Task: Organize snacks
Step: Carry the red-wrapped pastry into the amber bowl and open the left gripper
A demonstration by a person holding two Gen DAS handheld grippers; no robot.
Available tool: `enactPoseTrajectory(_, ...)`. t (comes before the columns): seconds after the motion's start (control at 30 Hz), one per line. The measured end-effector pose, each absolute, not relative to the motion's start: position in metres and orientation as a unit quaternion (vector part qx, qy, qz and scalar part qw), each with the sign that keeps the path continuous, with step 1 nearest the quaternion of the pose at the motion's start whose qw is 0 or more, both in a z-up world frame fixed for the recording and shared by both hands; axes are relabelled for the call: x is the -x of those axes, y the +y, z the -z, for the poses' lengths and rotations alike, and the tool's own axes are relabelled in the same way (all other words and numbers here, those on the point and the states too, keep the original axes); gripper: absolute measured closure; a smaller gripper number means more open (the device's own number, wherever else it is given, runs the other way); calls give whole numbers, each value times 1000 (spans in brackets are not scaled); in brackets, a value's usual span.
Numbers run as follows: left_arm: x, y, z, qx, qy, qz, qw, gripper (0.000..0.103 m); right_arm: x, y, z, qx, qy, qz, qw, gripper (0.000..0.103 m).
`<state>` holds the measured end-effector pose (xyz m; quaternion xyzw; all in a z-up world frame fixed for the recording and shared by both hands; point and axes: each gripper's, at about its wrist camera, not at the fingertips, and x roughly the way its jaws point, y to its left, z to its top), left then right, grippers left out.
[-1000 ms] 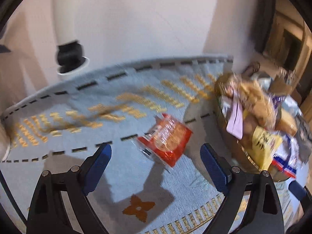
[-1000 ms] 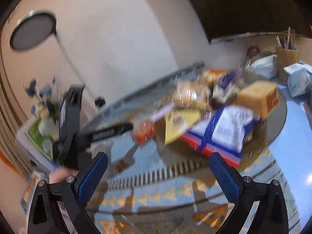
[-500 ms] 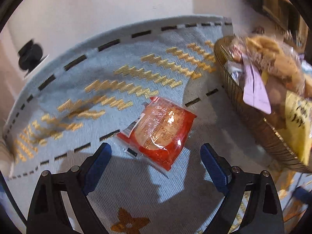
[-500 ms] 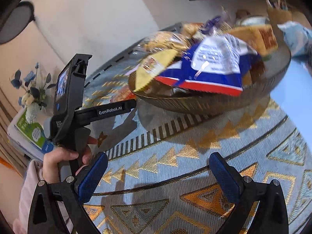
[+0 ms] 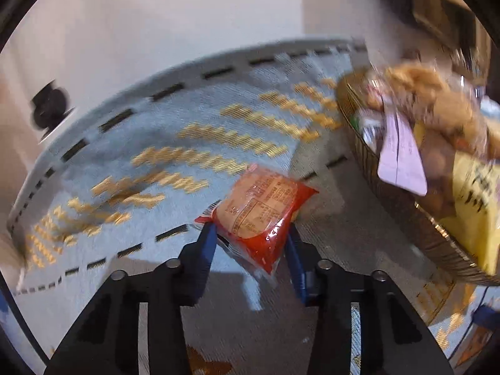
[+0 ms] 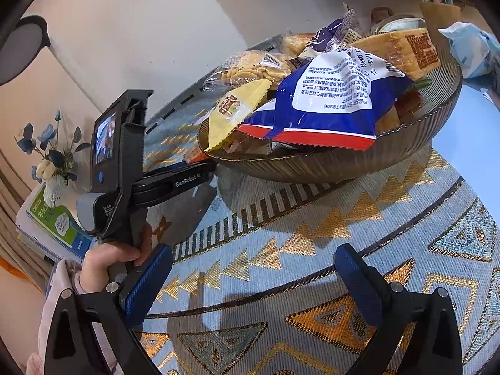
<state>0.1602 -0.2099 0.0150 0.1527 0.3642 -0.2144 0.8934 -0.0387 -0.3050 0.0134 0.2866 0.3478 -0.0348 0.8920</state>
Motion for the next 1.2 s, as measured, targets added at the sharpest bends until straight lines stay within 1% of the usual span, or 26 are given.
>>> enactPoseTrajectory(0.13, -155, -189, -31, -107, 354, 207, 906, 65, 42, -308, -13, -289, 346, 35, 892, 0)
enactPoseTrajectory(0.27, -145, -173, -61, -76, 327, 213, 918, 65, 47, -311, -13, -292, 343, 34, 892, 0)
enactPoseTrajectory(0.4, -135, -183, -102, -51, 302, 237, 922, 65, 49, -311, -14, -294, 342, 36, 892, 0)
enactPoseTrajectory(0.57, -112, -225, -140, -55, 271, 287, 917, 65, 52, -310, -15, -295, 342, 35, 892, 0)
enactPoseTrajectory(0.67, -102, -250, -148, -63, 273, 318, 906, 65, 54, -310, -15, -296, 341, 34, 891, 0)
enactPoseTrajectory(0.8, -91, -291, -144, -89, 286, 350, 888, 65, 57, -314, -15, -301, 339, 36, 890, 0)
enactPoseTrajectory(0.9, -83, -303, -135, -125, 298, 360, 875, 61, 64, -325, -13, -328, 331, 28, 884, 1)
enactPoseTrajectory(0.97, -83, -306, -129, -136, 310, 364, 868, 41, 68, -330, -12, -348, 323, 16, 880, 1)
enactPoseTrajectory(1.0, -83, -306, -127, -137, 312, 361, 868, 22, 69, -331, -12, -348, 322, 20, 881, 1)
enactPoseTrajectory(1.03, -82, -304, -126, -139, 309, 356, 871, 17, 69, -331, -12, -346, 322, 21, 881, 1)
enactPoseTrajectory(1.2, -84, -295, -130, -143, 303, 337, 880, 17, 67, -324, -13, -332, 328, 27, 884, 1)
